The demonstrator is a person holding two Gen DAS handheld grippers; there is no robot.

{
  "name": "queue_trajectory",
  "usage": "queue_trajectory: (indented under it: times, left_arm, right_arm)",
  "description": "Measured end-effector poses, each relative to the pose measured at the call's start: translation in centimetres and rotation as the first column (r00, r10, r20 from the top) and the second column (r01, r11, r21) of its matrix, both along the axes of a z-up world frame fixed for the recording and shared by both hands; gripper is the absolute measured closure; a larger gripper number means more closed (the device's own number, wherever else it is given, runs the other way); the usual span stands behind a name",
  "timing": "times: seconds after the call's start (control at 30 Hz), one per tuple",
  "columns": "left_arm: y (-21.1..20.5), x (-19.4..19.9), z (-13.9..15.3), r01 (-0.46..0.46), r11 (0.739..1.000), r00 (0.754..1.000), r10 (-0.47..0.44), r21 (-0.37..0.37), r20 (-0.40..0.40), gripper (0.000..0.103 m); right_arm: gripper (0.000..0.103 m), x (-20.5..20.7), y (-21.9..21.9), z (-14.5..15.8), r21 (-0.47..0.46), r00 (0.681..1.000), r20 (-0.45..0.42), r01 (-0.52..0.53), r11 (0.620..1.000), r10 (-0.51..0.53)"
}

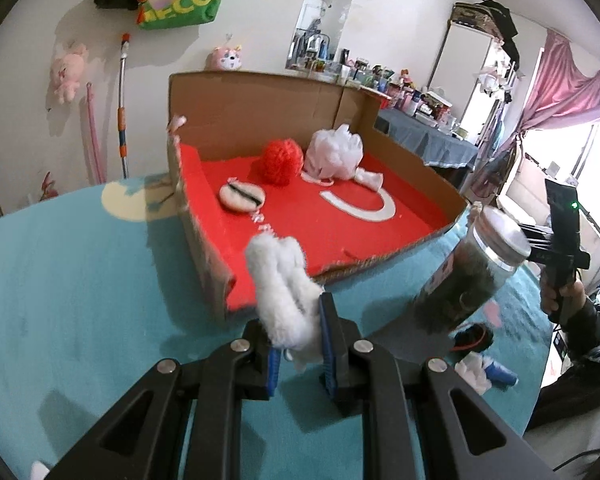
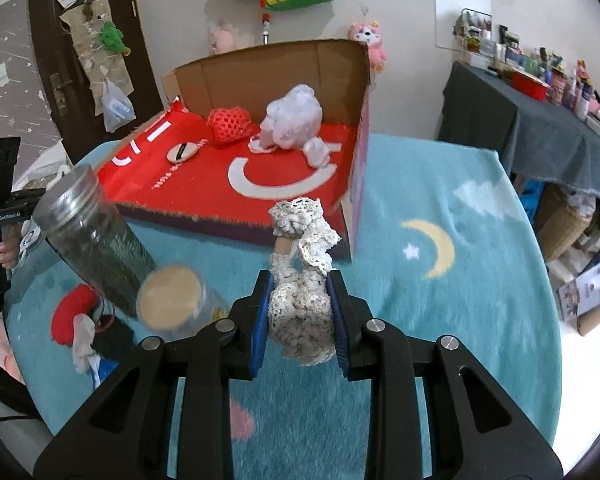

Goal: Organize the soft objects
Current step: 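Carry the white star with the left tool while the right tool carries the scrunchie into the box, then open both tools to drop the star and scrunchie onto the red paper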

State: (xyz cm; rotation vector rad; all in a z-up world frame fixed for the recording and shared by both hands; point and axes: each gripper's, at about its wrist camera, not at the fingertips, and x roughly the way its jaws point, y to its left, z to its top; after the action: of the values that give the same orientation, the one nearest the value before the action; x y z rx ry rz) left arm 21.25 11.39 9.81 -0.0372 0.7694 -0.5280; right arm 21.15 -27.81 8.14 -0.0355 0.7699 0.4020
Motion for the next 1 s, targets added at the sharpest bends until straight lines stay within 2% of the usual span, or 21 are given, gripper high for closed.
queue_trajectory:
  times: [0.23,0.43,0.53,0.73,0.9,1.0]
  left_arm:
    - [-3.0,2.8,1.6,0.054,0.999,0.998,-0.054,0.001,-0.018,0.085]
    - [-7.3,6.9,2.4,0.101,0.994,0.99,-0.096,0.044,-0.106,0.085]
    - [-9.4,9.4,2.0,0.129,0.989,0.981,-0.117,0.068,-0.157,0.085]
    - [-13.4,14.3,0.0,0.147,0.974,0.963,-0.102,0.171,-0.25,0.084]
    - [-14.4,17.5,-1.3,0.122,0.971,0.955,-0.058,0.206,-0.292,0.084]
    - [-14.3,18.7,-2.2,0.111,0.973,0.947,-0.042,0.202,-0.32,0.084]
  right_arm:
    - [0.077,2.7,1.6,1.9,0.011,0.998,0.01,-0.066,0.998,0.066]
    - [0.077,6.4,4.1,3.4,0.018,0.991,-0.019,-0.135,0.991,0.135]
    - [0.077,8.9,6.0,3.5,-0.008,0.984,-0.061,-0.169,0.986,0.168]
    - [0.077,15.3,10.2,1.8,-0.041,0.955,-0.234,-0.197,0.98,0.182]
    - [0.077,18.6,12.2,0.4,-0.101,0.944,-0.289,-0.192,0.976,0.156]
    - [0.077,20.6,12.5,-0.7,-0.115,0.935,-0.334,-0.169,0.979,0.122]
